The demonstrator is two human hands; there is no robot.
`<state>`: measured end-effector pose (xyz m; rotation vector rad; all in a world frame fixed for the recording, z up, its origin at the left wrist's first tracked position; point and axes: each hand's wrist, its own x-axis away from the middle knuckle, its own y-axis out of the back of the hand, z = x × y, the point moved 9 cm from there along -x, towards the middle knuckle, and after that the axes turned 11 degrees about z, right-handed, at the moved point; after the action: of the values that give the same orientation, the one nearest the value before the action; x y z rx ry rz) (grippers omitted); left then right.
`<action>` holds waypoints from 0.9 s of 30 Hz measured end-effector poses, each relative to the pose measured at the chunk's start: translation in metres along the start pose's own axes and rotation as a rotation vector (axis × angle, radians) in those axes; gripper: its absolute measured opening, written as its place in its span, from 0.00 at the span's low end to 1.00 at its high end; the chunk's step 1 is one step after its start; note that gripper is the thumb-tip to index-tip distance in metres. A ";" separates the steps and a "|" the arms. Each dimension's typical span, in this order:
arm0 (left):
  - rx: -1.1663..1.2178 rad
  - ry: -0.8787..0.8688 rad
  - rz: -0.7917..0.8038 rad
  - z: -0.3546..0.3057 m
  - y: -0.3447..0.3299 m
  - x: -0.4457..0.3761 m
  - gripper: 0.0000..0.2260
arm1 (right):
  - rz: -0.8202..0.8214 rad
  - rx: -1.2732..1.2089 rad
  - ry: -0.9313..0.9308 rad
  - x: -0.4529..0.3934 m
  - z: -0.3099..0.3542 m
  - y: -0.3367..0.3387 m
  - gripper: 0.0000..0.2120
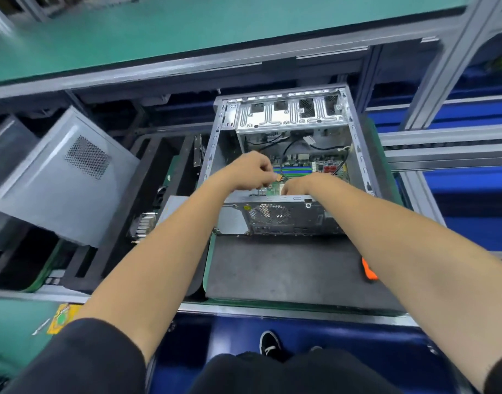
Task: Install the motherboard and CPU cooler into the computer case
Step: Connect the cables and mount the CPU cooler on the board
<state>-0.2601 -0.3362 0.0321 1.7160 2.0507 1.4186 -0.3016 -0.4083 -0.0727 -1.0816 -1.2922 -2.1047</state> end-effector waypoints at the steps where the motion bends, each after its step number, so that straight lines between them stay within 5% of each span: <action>1: -0.036 0.020 0.011 0.005 -0.003 -0.006 0.09 | 0.004 0.005 0.006 0.001 0.001 0.000 0.20; 9: -0.275 -0.008 0.173 0.026 -0.009 -0.056 0.07 | -0.044 -0.103 0.072 -0.001 -0.014 0.042 0.14; 16: -0.389 -0.120 0.302 0.020 -0.020 -0.104 0.09 | -0.178 0.106 0.013 0.005 -0.031 0.077 0.10; 20: -0.493 -0.177 0.350 0.016 -0.038 -0.121 0.15 | -0.113 0.157 0.017 -0.002 -0.039 0.067 0.02; 27: -0.467 -0.312 0.476 0.008 -0.081 -0.126 0.13 | -0.028 0.238 0.023 -0.016 -0.054 0.063 0.07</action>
<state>-0.2684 -0.4285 -0.0860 2.1054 1.0868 1.4659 -0.2687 -0.4858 -0.0656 -0.9400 -1.5092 -1.9171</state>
